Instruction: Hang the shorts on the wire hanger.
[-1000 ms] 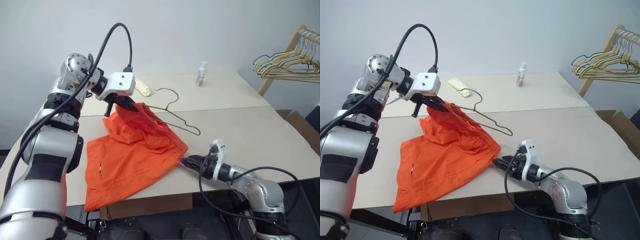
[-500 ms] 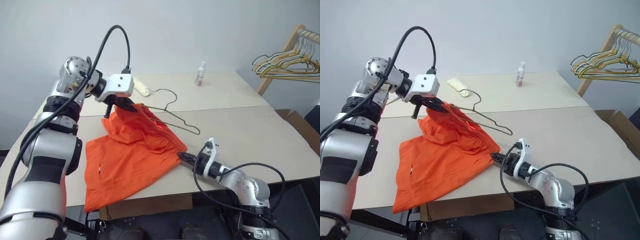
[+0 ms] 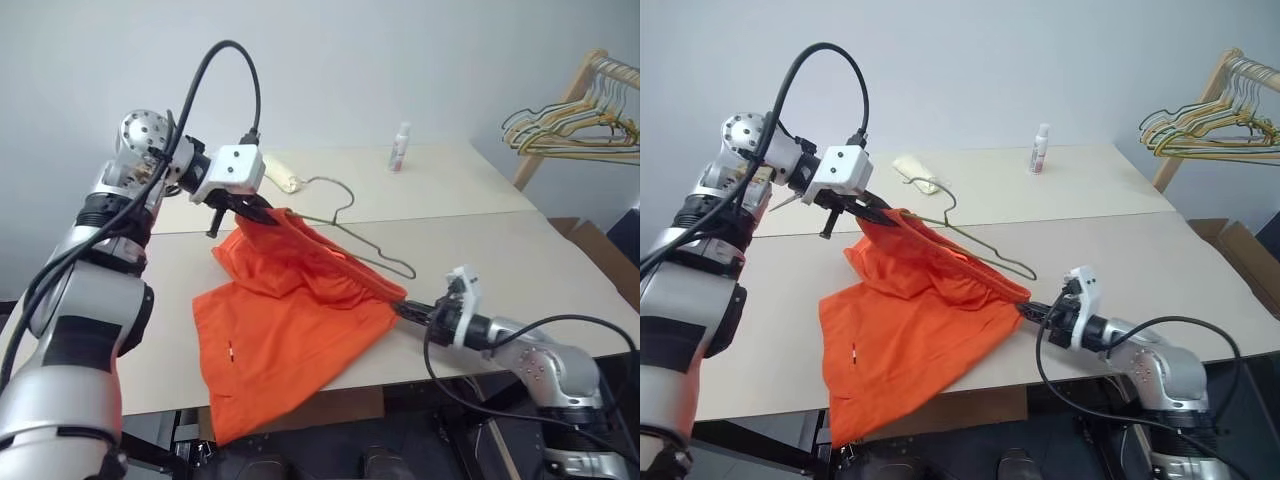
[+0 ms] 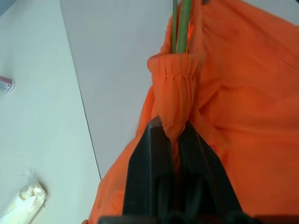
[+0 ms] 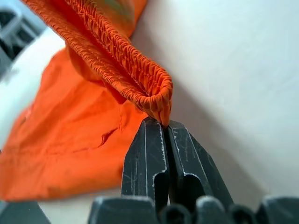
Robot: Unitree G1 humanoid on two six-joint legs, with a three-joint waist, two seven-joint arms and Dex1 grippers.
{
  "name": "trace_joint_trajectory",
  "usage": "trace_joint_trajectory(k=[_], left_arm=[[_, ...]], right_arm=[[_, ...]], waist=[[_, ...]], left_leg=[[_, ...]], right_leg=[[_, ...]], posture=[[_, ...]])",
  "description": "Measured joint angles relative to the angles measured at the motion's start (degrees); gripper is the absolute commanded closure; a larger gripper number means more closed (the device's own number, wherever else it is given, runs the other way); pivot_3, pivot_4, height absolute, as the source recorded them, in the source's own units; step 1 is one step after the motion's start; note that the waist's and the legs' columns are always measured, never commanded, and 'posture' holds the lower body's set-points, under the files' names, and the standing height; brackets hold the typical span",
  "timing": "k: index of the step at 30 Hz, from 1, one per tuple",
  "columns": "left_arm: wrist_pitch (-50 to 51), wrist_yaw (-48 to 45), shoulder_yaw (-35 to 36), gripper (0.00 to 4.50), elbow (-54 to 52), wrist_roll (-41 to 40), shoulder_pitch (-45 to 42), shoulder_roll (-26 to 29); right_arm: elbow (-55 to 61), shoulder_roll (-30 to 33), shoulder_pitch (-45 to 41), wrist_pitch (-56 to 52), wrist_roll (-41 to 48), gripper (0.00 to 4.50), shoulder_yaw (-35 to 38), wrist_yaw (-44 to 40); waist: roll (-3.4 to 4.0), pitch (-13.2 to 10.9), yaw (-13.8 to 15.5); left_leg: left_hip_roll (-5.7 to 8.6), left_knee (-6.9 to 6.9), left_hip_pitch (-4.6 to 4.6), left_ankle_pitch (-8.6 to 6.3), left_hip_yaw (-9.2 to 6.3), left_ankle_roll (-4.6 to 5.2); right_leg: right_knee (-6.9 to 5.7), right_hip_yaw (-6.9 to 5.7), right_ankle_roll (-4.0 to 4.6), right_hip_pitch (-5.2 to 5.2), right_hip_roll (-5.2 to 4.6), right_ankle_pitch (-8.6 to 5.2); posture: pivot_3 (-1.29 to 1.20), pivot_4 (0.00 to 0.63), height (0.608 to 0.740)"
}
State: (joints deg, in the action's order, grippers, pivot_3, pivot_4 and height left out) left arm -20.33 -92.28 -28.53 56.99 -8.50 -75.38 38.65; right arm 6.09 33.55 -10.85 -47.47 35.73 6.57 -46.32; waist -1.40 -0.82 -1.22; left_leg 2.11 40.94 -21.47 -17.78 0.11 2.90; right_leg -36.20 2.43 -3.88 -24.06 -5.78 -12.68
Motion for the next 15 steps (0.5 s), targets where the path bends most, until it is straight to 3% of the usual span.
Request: trace_joint_trajectory(k=[7, 15], left_arm=[[-0.9, 0.0, -2.1, 4.5, 0.4, -0.6, 0.1, 0.4], [-2.1, 0.0, -2.7, 4.5, 0.8, -0.7, 1.1, 0.4]], right_arm=[[-0.7, 5.3, -0.1, 5.5, -3.6, 4.46, -4.0, -6.4], [-1.1, 7.5, -1.0, 8.2, -6.3, 4.46, -5.4, -7.7]], waist=[[-0.01, 0.0, 0.2], [-0.01, 0.0, 0.3]], left_leg=[[-0.01, 0.02, 0.0, 0.0, 0.01, 0.0], [-0.02, 0.04, 0.0, 0.0, 0.02, 0.0]], right_leg=[[0.05, 0.0, 0.0, 0.02, 0.02, 0.0], [0.07, 0.0, 0.0, 0.02, 0.02, 0.0]], posture=[[0.0, 0.0, 0.74], [-0.01, 0.0, 0.74]])
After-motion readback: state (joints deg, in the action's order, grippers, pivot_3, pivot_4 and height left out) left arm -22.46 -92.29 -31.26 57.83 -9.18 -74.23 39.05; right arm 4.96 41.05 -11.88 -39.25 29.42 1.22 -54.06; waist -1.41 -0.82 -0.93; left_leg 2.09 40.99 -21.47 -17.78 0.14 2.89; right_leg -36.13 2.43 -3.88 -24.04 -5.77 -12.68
